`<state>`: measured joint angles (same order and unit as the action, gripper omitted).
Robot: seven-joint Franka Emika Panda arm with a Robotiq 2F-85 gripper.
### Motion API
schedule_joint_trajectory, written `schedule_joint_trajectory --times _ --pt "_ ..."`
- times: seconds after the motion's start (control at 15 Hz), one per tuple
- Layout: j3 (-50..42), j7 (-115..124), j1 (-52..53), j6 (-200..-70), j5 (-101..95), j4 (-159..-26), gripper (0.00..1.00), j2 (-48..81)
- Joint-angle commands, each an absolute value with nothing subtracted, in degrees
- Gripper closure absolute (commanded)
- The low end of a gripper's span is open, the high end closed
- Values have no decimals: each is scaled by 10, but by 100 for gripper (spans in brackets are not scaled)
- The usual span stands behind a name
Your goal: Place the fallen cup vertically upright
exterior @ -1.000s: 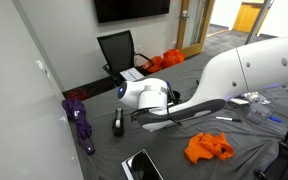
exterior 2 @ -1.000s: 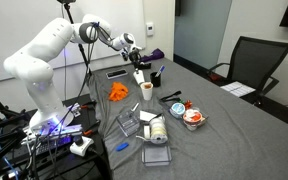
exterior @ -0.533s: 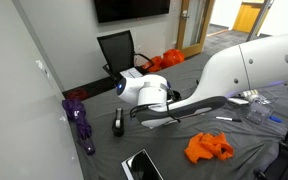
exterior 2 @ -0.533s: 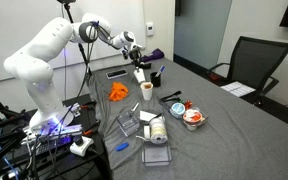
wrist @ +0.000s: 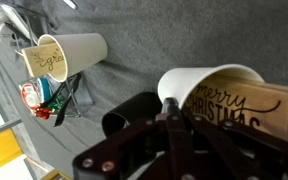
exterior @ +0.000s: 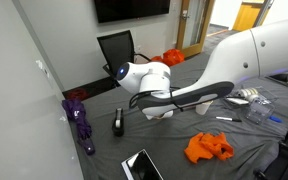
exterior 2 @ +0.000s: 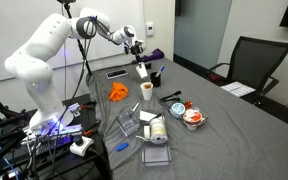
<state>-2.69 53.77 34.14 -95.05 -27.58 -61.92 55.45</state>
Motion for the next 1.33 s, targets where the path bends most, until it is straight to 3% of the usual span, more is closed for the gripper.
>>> schedule_joint_trajectory --times 0.0,1.27 --pt "2 499 307 -1036 -252 -723 99 479" --pt "88 221 119 -1470 120 -1195 99 211"
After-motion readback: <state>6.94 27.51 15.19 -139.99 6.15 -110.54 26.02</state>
